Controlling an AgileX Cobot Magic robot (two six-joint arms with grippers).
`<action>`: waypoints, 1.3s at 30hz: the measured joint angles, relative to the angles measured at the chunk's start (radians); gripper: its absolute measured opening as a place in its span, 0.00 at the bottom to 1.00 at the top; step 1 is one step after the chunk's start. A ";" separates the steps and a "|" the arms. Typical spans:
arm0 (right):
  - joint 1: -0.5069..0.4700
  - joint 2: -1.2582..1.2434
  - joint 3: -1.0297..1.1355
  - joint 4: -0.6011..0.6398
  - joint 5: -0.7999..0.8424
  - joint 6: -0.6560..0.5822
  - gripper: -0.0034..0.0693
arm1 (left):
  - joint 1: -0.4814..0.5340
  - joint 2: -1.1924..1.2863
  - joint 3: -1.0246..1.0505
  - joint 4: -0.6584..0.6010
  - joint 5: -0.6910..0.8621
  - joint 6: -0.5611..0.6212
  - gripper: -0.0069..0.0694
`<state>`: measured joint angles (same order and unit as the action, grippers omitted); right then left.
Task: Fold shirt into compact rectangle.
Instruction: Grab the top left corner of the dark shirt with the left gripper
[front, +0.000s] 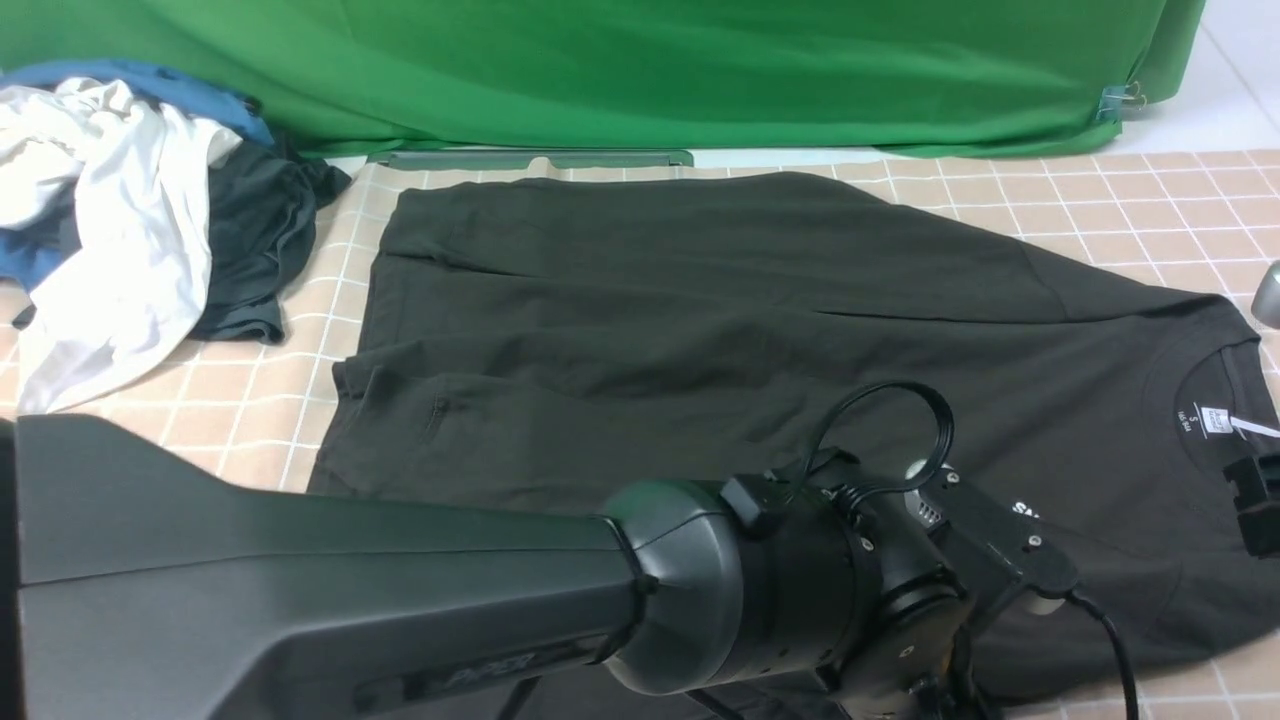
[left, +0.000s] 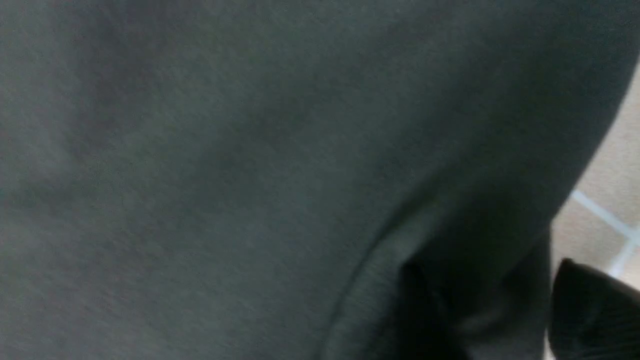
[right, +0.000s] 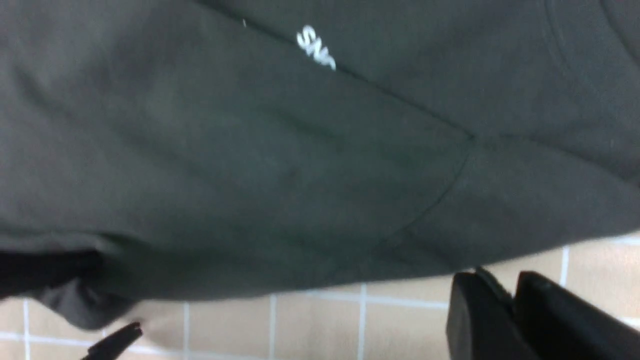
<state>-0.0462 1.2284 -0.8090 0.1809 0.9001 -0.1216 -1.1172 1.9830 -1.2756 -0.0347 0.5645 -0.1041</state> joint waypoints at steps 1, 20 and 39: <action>0.000 0.002 0.000 0.001 -0.004 0.000 0.25 | 0.000 0.000 -0.001 0.010 0.000 0.001 0.38; 0.000 0.171 -0.002 0.006 -0.020 -0.040 0.76 | -0.033 -0.033 -0.002 -0.215 0.090 0.085 0.12; 0.000 0.170 -0.002 0.007 -0.016 -0.071 0.76 | 0.074 -0.120 -0.263 -0.013 0.531 -0.017 0.31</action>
<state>-0.0462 1.3985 -0.8113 0.1876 0.8839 -0.1925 -1.0435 1.8630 -1.5387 -0.0477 1.0951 -0.1209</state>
